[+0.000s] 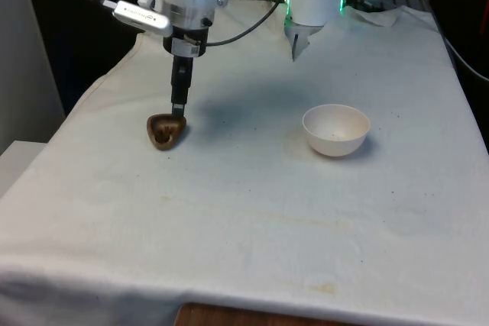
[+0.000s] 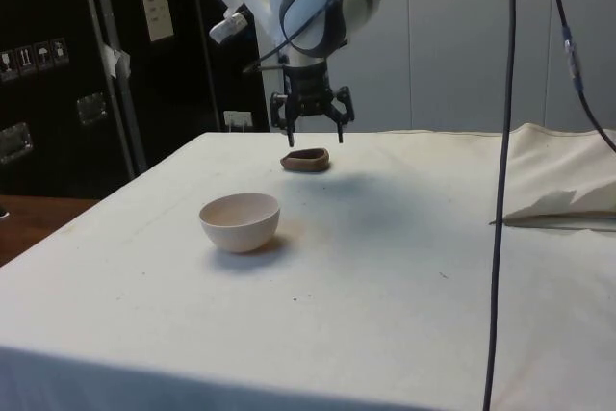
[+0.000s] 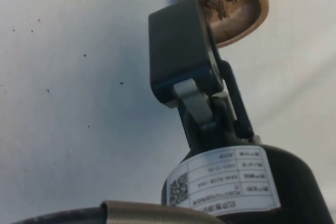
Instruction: Pour the coffee beans from the cup into the bowl.
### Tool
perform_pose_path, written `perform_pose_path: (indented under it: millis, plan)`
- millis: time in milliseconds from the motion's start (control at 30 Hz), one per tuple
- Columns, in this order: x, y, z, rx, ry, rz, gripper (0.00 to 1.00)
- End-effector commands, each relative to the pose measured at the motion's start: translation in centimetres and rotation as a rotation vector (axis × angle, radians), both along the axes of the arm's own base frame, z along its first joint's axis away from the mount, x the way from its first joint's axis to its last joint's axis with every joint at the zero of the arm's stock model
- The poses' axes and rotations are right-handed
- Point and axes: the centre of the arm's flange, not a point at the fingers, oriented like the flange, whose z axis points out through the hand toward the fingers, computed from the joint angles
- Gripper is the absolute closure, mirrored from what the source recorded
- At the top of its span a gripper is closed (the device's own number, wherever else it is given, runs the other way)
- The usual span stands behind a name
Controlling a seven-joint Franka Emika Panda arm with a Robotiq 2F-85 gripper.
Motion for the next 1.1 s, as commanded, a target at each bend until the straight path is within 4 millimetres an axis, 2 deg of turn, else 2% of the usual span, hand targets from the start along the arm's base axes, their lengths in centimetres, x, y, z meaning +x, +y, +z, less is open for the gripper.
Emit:
perform_pose_path:
  millis: [0,100,867,1067]
  plan:
    - [0.2,0.1,-0.1,0.008,-0.018,-0.009,0.0]
    - [0.2,0.1,-0.2,0.01,-0.027,-0.019,0.0]
    - [-1.0,-3.7,-0.4,-0.018,-0.019,-0.075,0.0]
    - [-1.2,-4.3,-0.7,0.025,-0.054,-0.081,0.0]
